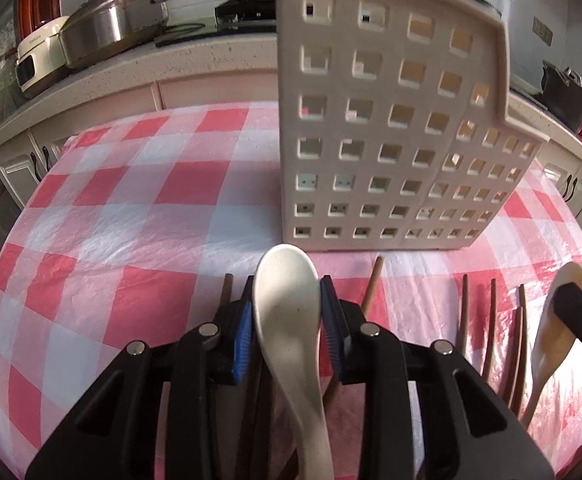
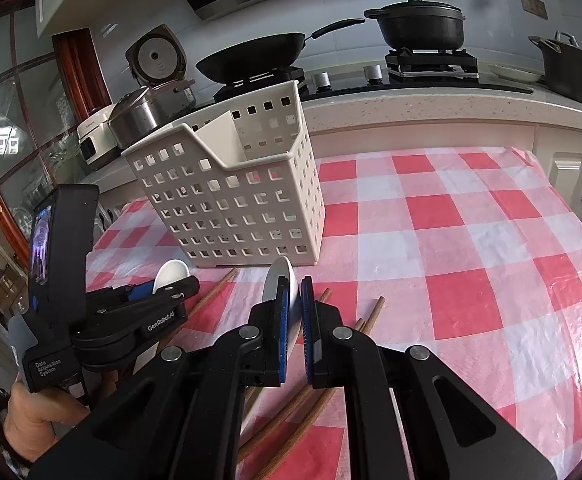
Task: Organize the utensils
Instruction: 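Carry both held spoons toward the white plastic basket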
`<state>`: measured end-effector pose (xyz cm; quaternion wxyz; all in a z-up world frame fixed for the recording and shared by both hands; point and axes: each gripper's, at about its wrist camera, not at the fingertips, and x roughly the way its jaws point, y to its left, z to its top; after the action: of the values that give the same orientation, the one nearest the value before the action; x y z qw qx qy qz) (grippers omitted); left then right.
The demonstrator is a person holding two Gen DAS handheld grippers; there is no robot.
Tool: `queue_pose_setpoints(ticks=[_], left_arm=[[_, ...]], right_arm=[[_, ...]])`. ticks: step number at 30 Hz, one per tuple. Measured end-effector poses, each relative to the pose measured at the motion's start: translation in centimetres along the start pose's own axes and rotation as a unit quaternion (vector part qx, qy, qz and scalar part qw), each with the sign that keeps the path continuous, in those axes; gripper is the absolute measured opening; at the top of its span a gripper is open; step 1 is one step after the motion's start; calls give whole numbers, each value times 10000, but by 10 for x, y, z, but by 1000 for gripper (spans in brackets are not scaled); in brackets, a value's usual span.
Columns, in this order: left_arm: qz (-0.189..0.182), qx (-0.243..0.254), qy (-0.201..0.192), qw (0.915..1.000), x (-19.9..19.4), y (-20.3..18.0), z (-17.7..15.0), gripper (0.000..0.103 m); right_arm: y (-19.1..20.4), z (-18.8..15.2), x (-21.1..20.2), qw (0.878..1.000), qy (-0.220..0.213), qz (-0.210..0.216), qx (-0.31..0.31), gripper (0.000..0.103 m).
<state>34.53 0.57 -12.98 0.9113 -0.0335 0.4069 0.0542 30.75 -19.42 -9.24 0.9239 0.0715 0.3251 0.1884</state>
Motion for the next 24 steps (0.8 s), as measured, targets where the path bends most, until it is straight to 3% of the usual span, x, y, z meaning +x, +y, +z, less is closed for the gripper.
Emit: queue_pose_setpoints(ticks=[8,11,13,17,18,19,24], left_arm=[[-477,-372,-732,9955,-53,10,4,26],[-603,-390,-1005,9923,-75,12,12,14],[-657,-294,-1166,9906,-88,10,17,14],[-749,-242,-1132,9904,-88,11,22,12],[-774,-231,-1073,9909,-83,11,21,2],[-792,-207,-993,9917,-77,11,21,0],[-793,-77,-948,9923,-69,8,13,0]], right_arm=[[7,9,-7,9996,-225,-140,-117,8],[11,21,-14,9988,-415,-197,-179,8],[14,28,-18,9981,-527,-236,-228,8],[18,34,-22,9974,-607,-300,-252,8],[19,32,-22,9974,-597,-312,-246,8],[20,31,-22,9975,-579,-320,-249,8],[21,27,-26,9975,-554,-348,-254,8]])
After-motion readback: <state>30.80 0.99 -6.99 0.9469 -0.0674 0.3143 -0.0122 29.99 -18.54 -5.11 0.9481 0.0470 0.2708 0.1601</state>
